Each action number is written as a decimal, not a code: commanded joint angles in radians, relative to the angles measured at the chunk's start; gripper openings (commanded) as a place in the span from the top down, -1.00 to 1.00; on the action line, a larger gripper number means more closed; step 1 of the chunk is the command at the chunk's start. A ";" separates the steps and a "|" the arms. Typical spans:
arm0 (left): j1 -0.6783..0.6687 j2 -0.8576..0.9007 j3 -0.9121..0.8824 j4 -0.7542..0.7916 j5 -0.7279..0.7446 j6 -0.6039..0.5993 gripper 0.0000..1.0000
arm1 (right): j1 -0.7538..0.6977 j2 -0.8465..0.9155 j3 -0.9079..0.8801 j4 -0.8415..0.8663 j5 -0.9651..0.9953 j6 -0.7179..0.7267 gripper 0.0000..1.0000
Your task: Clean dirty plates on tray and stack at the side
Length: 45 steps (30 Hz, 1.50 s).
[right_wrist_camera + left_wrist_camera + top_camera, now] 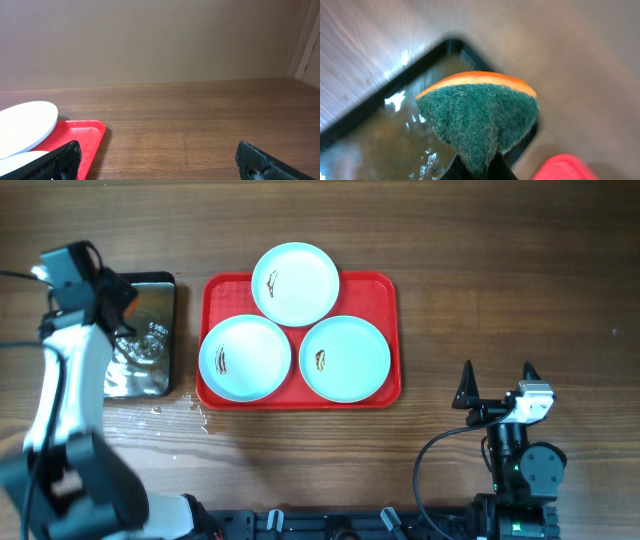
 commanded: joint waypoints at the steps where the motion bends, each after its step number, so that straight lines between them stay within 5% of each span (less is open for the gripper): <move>1: -0.001 0.121 -0.042 0.000 0.012 0.089 0.92 | -0.002 -0.003 -0.001 0.004 0.014 -0.011 -1.00; 6: -0.002 -0.195 0.069 -0.076 0.206 0.093 0.92 | -0.002 -0.003 -0.001 0.004 0.014 -0.011 -1.00; 8: -0.005 -0.249 0.067 -0.083 0.141 0.105 0.92 | -0.002 -0.003 -0.001 0.004 0.014 -0.010 -1.00; 11: 0.002 -0.119 -0.064 -0.042 -0.070 0.117 0.92 | -0.002 -0.003 -0.001 0.003 0.014 -0.010 -1.00; 15: 0.004 0.006 -0.063 -0.087 -0.053 0.116 0.92 | -0.002 -0.003 -0.001 0.003 0.014 -0.011 -0.99; 22: -0.063 -0.279 0.024 -0.145 0.309 0.115 0.92 | -0.002 -0.003 -0.001 0.003 0.014 -0.010 -1.00; 25: -0.171 -0.220 -0.013 -0.208 0.462 0.108 0.92 | -0.002 -0.003 -0.001 0.003 0.014 -0.010 -0.99; 33: -0.460 0.153 -0.090 -0.147 0.441 0.089 0.92 | -0.002 -0.003 -0.001 0.003 0.014 -0.010 -0.99; 34: -0.471 0.163 -0.090 -0.148 0.415 0.089 0.43 | -0.002 -0.003 -0.001 0.003 0.014 -0.011 -0.99; 35: -0.473 0.163 -0.090 -0.151 0.399 0.090 -1.00 | -0.002 -0.003 -0.001 0.004 0.014 -0.010 -1.00; 42: -0.445 -0.001 0.031 -0.300 0.372 0.090 -0.99 | -0.002 -0.003 -0.001 0.003 0.014 -0.010 -1.00; 45: -0.449 -0.057 0.031 -0.306 0.211 0.090 -1.00 | -0.002 -0.003 -0.001 0.003 0.014 -0.010 -1.00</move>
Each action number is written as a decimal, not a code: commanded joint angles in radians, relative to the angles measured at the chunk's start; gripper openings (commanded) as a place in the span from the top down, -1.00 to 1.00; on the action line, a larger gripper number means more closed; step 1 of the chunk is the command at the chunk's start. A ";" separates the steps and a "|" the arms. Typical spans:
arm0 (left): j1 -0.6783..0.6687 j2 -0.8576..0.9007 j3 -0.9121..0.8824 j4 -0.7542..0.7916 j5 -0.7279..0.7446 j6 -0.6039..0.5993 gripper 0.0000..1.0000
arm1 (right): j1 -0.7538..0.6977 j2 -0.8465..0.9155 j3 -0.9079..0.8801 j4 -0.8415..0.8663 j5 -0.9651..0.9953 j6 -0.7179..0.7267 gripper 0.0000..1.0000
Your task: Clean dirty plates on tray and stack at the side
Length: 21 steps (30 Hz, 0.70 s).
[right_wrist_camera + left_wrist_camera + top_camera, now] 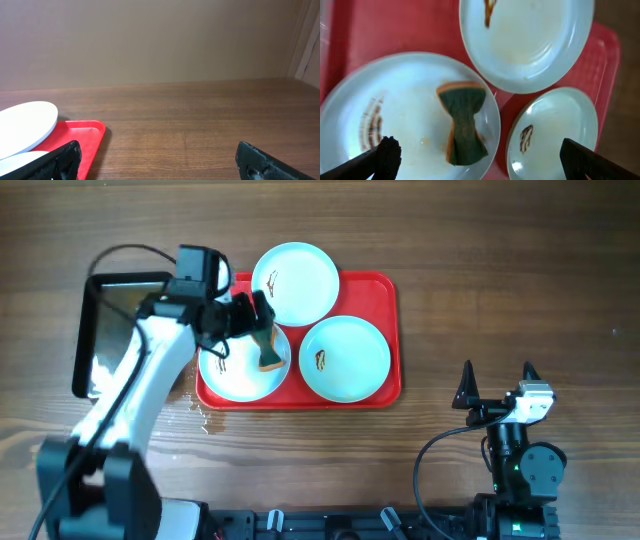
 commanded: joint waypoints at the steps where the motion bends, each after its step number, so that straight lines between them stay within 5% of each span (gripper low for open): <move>1: 0.002 -0.045 0.021 -0.006 -0.140 -0.002 -1.00 | -0.002 -0.003 -0.001 0.003 0.014 -0.010 -0.99; 12: 0.002 -0.044 0.021 -0.006 -0.140 -0.002 -1.00 | -0.002 -0.003 -0.001 0.005 0.011 0.001 -1.00; 16: 0.002 -0.044 0.021 -0.006 -0.140 -0.002 -1.00 | -0.002 -0.003 -0.001 0.053 -0.108 0.537 -0.99; 18: 0.002 -0.044 0.021 -0.006 -0.140 -0.002 -1.00 | -0.002 -0.003 -0.001 0.090 -0.107 0.954 -1.00; 19: 0.002 -0.044 0.021 -0.006 -0.140 -0.002 -1.00 | -0.002 -0.003 -0.001 0.092 -0.092 1.324 -0.99; 20: 0.002 -0.044 0.021 -0.006 -0.140 -0.002 -1.00 | -0.002 -0.003 -0.001 0.098 -0.113 1.532 -1.00; 21: 0.002 -0.044 0.021 -0.006 -0.140 -0.002 -1.00 | -0.002 -0.003 -0.001 0.166 -0.152 1.592 -0.99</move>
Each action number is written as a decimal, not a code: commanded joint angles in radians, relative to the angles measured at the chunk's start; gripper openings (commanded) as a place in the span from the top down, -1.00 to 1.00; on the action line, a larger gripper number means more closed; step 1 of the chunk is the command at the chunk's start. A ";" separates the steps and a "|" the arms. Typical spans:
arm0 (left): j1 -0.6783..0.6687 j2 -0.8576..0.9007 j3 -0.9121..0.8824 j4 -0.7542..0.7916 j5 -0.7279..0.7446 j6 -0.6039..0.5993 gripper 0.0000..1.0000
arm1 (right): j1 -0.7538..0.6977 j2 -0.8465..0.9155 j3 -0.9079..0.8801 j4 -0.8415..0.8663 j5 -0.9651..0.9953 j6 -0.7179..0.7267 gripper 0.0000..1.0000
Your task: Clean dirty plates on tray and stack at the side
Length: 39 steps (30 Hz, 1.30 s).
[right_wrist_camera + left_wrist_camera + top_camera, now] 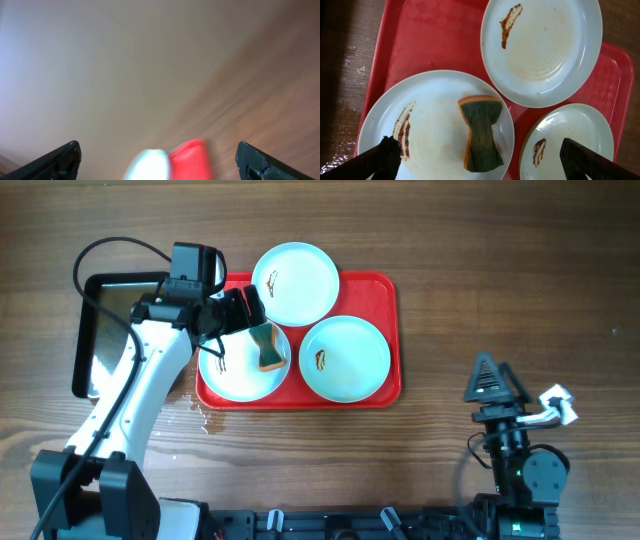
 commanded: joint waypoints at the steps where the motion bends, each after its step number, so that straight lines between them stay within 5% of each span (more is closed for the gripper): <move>1: 0.002 0.005 0.006 0.000 -0.016 -0.002 -1.00 | -0.002 -0.002 -0.001 0.209 -0.091 0.492 -1.00; 4: 0.002 0.005 0.006 0.000 -0.016 -0.002 -1.00 | -0.002 0.025 0.056 0.494 -0.115 0.230 -0.99; 6: 0.002 0.005 0.006 0.000 -0.016 -0.002 -1.00 | -0.002 0.110 0.211 0.448 -0.179 0.035 -0.99; 11: 0.002 0.005 0.006 0.072 -0.008 -0.002 -1.00 | -0.002 0.645 0.864 -0.129 -0.512 -0.471 -1.00; 16: 0.003 0.007 0.006 0.013 0.100 -0.003 -1.00 | 0.154 1.363 1.635 -1.001 -0.642 -0.944 -1.00; 20: 0.130 0.007 0.006 -0.072 0.056 -0.216 -1.00 | 0.225 1.663 1.682 -0.892 -0.707 -0.606 -0.99; 21: 0.210 0.007 0.006 -0.115 0.082 -0.216 -1.00 | 0.252 1.750 1.682 -0.801 -0.882 -0.763 -0.62; 22: 0.234 0.007 0.006 -0.137 0.082 -0.216 -1.00 | 0.277 1.774 1.682 -0.787 -0.874 -0.792 -0.52; 25: 0.312 0.008 0.006 -0.177 0.080 -0.189 -1.00 | 0.467 1.861 1.682 -0.789 -0.317 -0.780 -0.48; 30: 0.325 0.009 0.005 -0.193 0.008 -0.190 -1.00 | 0.700 2.017 1.682 -0.749 0.060 -0.669 -0.39; 39: 0.325 0.009 -0.001 -0.232 -0.017 -0.190 -1.00 | 0.794 2.197 1.680 -0.703 0.092 -0.598 0.25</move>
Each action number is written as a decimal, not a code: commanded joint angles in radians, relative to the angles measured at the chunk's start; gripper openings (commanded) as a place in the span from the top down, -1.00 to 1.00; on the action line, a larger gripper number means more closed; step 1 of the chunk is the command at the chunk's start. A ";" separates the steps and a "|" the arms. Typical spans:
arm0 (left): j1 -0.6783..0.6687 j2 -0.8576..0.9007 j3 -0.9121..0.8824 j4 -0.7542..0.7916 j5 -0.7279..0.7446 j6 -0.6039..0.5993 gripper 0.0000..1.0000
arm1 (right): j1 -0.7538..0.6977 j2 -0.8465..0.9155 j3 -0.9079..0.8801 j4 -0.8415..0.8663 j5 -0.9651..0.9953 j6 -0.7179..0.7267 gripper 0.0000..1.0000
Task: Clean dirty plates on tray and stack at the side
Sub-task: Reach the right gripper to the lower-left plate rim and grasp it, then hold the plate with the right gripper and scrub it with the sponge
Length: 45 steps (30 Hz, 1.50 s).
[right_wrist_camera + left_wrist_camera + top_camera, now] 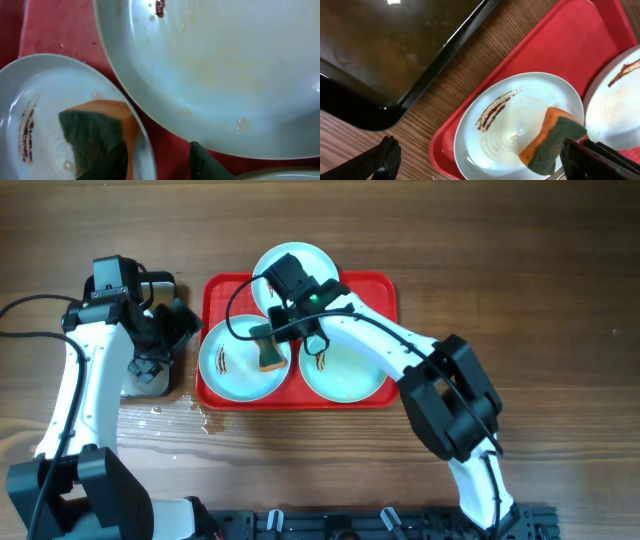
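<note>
Three pale blue plates sit on the red tray (385,295), each with a brown smear: the back one (300,265), the left one (228,360) and the right one (350,370). A green and orange sponge (268,356) rests on the left plate's right side, also seen as the sponge (95,137) and the sponge (552,142). My right gripper (285,338) is low over it. In its wrist view the right gripper (157,165) is open, one finger by the sponge, the other over the red tray. My left gripper (480,155) is open, left of the red tray.
A black tray of water (380,55) lies left of the red tray, partly under my left arm (75,380). Water drops wet the wood by the red tray's front left corner. The right arm (400,350) stretches across the right plate from the table's front right.
My left gripper was open over the left plate and has drawn back left toward the black tray. My right gripper, then at the front right, is now down at the sponge.
My left gripper first held the sponge over the black water tray, with the right arm parked. Then the sponge lay on the left plate under my open left gripper. The right arm then lifted off its rest, and now it reaches the sponge while the left has withdrawn.
</note>
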 commanded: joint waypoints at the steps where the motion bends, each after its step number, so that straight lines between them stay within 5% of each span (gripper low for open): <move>1: 0.008 0.003 -0.003 0.000 -0.020 -0.005 -1.00 | -0.002 0.031 0.011 0.001 0.005 0.025 0.27; 8: 0.008 0.003 -0.003 -0.006 -0.020 -0.005 -1.00 | -0.002 0.043 -0.019 0.007 0.006 0.051 0.53; 18: 0.007 0.003 -0.003 -0.026 -0.018 -0.005 -1.00 | -0.002 0.046 -0.059 0.018 -0.010 0.048 0.52; 22: -0.010 0.003 -0.003 -0.037 0.181 0.141 -1.00 | -0.002 0.046 -0.059 0.031 -0.010 0.050 0.59; 27: -0.166 0.008 -0.091 0.073 0.187 0.134 -0.64 | -0.003 0.046 -0.059 0.037 -0.032 0.051 0.59; 36: -0.297 0.147 -0.205 0.387 0.246 0.142 -0.68 | -0.003 0.046 -0.059 0.043 -0.059 0.051 0.56; 41: -0.374 0.204 -0.205 0.441 0.141 0.157 -0.61 | -0.003 0.046 -0.059 0.044 -0.059 0.051 0.56; 45: -0.374 0.204 -0.205 0.447 0.095 0.153 -0.24 | -0.003 0.046 -0.059 0.043 -0.060 0.050 0.56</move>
